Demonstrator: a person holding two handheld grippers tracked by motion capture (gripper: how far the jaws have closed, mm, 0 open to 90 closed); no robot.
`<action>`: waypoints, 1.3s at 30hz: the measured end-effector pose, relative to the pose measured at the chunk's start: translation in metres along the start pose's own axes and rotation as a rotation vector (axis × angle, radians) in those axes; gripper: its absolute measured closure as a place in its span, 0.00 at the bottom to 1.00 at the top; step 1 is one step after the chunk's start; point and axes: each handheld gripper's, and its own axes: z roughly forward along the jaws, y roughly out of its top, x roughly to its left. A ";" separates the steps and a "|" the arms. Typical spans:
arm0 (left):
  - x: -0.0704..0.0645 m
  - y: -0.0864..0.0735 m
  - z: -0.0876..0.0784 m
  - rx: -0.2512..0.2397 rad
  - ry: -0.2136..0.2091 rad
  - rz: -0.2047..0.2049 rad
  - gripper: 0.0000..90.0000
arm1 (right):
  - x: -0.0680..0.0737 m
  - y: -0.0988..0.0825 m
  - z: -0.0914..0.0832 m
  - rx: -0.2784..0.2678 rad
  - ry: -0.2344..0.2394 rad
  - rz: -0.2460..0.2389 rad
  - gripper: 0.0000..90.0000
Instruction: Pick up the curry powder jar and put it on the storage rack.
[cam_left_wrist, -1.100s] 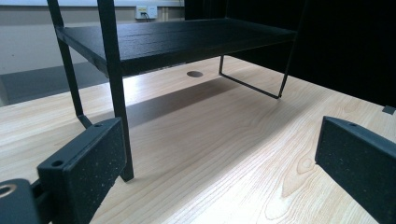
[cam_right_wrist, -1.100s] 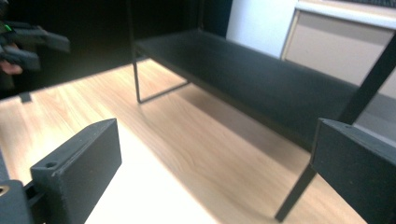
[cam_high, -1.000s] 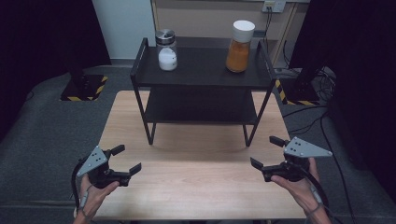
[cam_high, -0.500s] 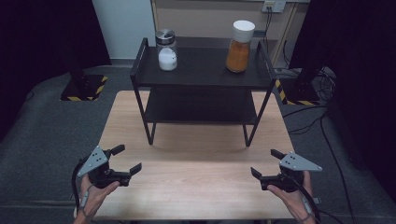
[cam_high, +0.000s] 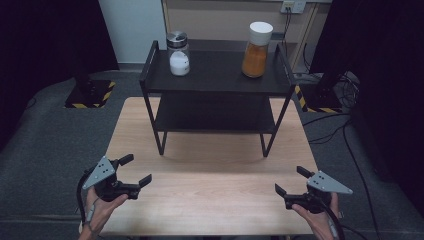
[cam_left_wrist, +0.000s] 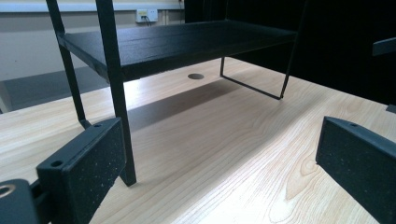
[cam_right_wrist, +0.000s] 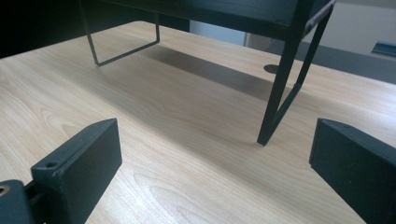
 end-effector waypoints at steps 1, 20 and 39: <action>0.000 0.000 0.000 -0.002 -0.001 0.004 0.00 | 0.000 -0.001 0.000 -0.003 -0.007 0.002 0.03; 0.000 -0.001 -0.002 -0.007 0.006 0.001 0.00 | -0.006 -0.007 0.000 -0.025 0.000 0.031 0.03; 0.000 -0.001 -0.001 0.002 0.003 0.011 0.00 | -0.006 -0.009 -0.001 -0.027 -0.002 0.034 0.04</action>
